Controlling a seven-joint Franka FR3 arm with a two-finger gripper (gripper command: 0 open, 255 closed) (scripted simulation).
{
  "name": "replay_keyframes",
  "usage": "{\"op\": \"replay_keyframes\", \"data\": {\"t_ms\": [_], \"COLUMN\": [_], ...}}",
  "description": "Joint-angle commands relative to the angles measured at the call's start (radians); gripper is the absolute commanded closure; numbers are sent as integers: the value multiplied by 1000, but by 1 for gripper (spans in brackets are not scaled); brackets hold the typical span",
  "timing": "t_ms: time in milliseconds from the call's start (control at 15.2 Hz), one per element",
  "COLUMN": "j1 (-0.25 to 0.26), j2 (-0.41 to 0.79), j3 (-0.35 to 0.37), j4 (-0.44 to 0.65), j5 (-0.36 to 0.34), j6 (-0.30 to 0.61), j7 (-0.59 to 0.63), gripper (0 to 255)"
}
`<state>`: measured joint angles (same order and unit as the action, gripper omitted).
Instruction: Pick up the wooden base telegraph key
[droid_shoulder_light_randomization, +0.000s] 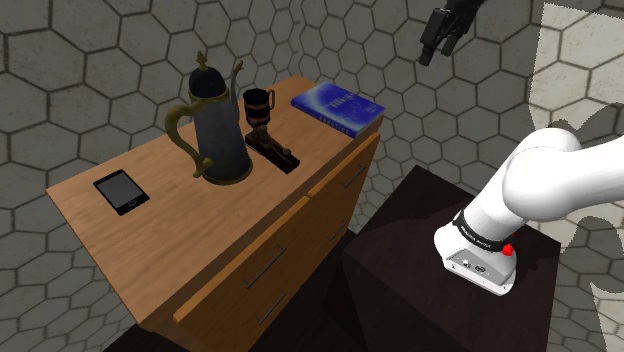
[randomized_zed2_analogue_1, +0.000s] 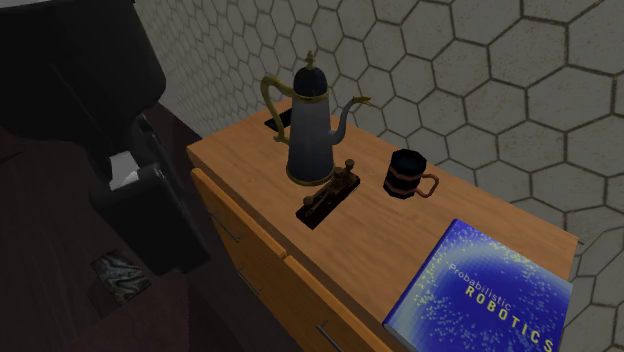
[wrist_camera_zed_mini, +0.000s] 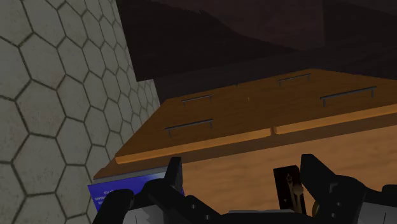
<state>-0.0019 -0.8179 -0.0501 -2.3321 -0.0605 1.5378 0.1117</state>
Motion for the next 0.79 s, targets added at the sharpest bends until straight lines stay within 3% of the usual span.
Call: {"op": "replay_keyframes", "data": {"t_ms": [0, 726], "j1": [0, 35], "j2": [0, 316], "j3": [0, 50], "j4": [0, -20], "j5": [0, 48], "j6": [0, 324], "j7": [0, 74], "gripper": [0, 0]}}
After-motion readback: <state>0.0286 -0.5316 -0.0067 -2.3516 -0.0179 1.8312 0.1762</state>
